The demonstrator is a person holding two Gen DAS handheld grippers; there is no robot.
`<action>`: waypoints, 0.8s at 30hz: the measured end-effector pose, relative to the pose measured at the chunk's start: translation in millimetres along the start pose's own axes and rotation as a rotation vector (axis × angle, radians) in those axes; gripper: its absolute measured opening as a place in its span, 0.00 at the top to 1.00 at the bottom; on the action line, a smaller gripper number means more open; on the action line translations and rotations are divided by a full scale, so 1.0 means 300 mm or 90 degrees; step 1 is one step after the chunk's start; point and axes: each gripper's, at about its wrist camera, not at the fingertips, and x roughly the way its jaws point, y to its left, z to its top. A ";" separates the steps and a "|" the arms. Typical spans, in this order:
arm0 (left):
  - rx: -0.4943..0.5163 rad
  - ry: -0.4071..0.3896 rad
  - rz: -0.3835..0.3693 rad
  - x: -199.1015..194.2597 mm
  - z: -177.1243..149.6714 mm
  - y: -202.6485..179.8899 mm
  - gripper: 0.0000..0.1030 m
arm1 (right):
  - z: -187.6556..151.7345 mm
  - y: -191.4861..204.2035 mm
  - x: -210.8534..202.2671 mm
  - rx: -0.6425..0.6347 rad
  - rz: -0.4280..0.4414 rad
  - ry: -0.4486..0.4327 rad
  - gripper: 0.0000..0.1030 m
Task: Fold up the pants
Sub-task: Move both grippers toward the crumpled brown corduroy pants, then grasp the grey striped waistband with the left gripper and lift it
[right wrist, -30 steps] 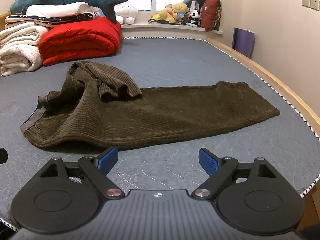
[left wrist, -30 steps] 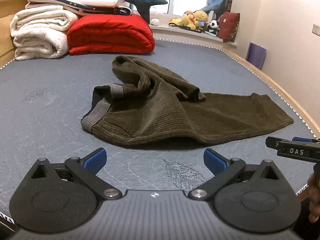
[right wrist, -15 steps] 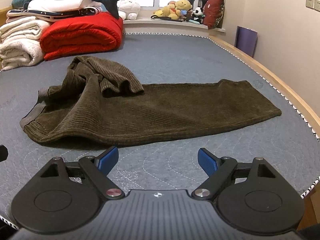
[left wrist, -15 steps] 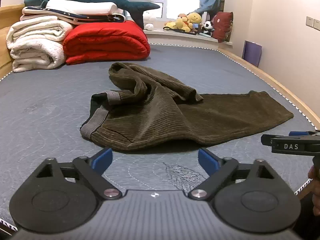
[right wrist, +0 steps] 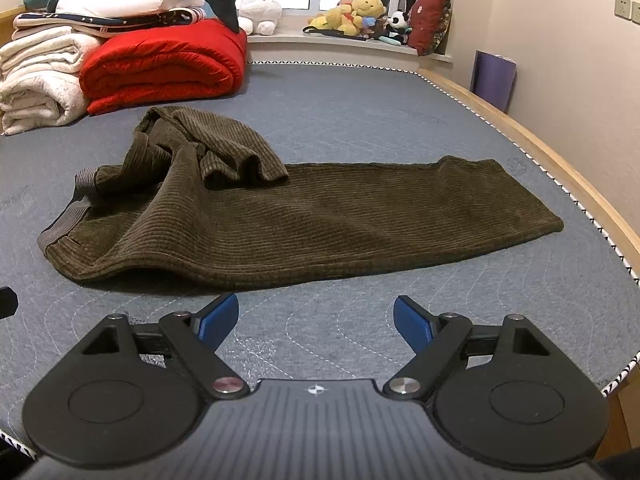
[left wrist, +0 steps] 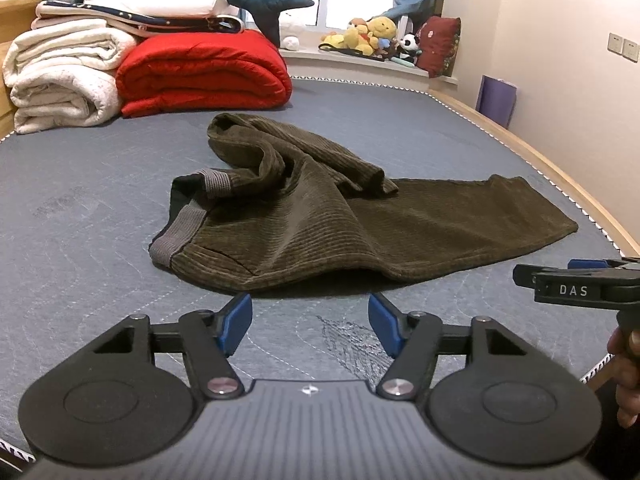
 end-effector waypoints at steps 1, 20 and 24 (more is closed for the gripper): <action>0.001 0.001 -0.001 0.000 -0.001 -0.003 0.33 | 0.000 0.000 0.000 0.000 0.000 0.000 0.18; 0.009 0.009 -0.039 0.008 -0.011 -0.022 0.66 | -0.003 0.002 0.001 0.001 0.007 -0.001 0.33; 0.011 0.007 -0.044 0.005 -0.011 -0.025 0.71 | 0.002 0.000 0.000 0.000 0.007 0.001 0.34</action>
